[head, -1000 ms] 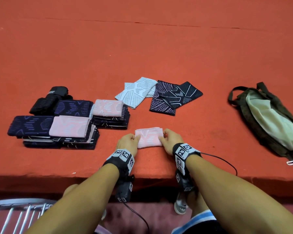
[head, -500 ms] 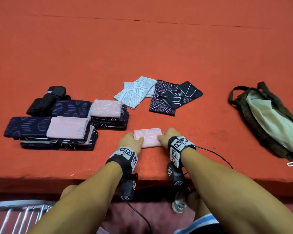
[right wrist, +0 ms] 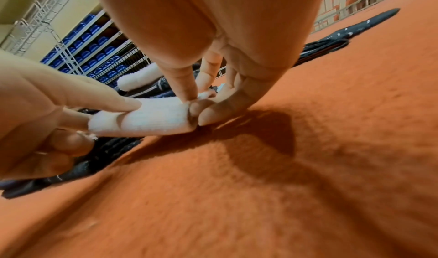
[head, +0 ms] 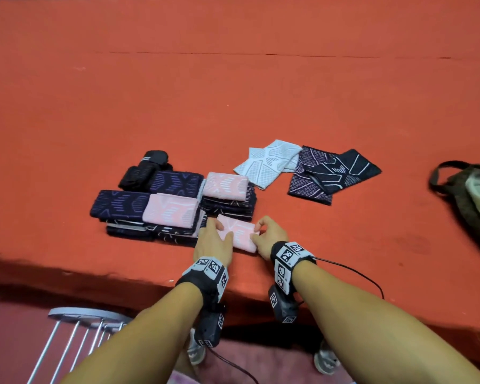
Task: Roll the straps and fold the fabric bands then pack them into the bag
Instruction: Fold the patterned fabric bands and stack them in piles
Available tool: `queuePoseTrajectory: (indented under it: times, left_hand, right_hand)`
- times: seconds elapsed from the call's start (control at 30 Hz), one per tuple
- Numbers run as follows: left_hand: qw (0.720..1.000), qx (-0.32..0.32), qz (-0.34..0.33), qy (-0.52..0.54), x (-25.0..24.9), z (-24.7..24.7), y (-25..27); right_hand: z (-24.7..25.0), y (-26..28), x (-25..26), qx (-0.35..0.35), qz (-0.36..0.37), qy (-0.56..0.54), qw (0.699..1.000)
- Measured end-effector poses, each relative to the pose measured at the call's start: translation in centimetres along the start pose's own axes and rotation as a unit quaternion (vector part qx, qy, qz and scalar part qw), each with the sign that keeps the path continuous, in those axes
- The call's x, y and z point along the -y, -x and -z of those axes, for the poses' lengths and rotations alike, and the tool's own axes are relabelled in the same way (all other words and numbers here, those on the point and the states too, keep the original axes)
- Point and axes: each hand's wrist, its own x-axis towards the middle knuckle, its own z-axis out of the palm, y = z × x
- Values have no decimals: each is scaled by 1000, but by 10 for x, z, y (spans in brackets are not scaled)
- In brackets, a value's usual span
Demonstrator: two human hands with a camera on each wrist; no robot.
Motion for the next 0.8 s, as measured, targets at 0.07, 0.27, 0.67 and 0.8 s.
queuePoseTrajectory:
  times: [0.07, 0.27, 0.67, 0.8]
  left_hand:
    - [1000, 5, 13, -13, 4, 2, 2]
    - [998, -20, 53, -34, -16, -5, 20]
    - [984, 68, -56, 153, -92, -40, -11]
    - [981, 69, -51, 175, -118, -39, -41]
  right_hand:
    - [-5, 0, 5, 4, 8, 11, 1000]
    - [-14, -6, 6, 23, -15, 12, 1000]
    - [62, -67, 3, 25, -45, -91, 994]
    - [78, -106, -5, 15, -23, -115, 993]
